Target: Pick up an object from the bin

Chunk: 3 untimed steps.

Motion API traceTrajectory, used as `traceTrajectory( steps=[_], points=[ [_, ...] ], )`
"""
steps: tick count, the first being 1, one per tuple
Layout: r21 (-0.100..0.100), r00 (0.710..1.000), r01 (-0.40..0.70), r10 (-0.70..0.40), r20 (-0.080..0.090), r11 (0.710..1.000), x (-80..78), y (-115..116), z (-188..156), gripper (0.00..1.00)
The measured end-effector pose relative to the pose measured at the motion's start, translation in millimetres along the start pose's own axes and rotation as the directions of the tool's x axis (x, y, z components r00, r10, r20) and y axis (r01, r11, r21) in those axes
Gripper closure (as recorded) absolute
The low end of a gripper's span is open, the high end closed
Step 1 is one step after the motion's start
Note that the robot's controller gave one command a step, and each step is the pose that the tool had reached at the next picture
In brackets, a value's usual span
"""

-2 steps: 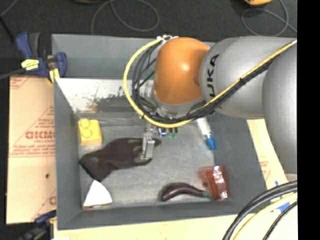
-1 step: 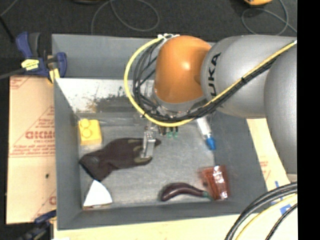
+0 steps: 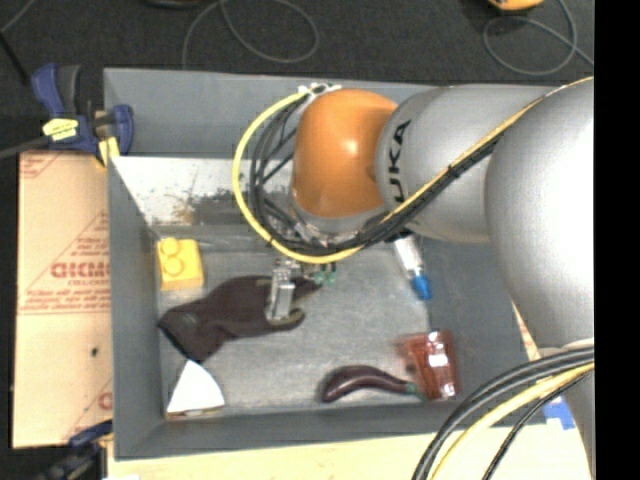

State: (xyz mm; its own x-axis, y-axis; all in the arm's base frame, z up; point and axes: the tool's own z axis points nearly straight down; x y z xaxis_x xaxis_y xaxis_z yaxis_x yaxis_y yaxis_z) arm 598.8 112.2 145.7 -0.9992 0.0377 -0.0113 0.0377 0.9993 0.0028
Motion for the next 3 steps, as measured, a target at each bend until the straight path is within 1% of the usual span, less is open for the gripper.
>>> traceTrajectory(
  steps=[1, 2, 3],
  points=[
    [0.0, 0.998, -0.058, 0.058, -0.005, 0.998, -12.6, -14.2, 74.1, 1.0],
    [0.0, 0.998, -0.059, 0.059, -0.005, 0.998, -12.7, -14.2, 74.1, 1.0],
    [0.0, 1.0, -0.026, 0.026, 0.0, 1.0, -27.3, -25.5, -63.0, 1.0]
  ],
)
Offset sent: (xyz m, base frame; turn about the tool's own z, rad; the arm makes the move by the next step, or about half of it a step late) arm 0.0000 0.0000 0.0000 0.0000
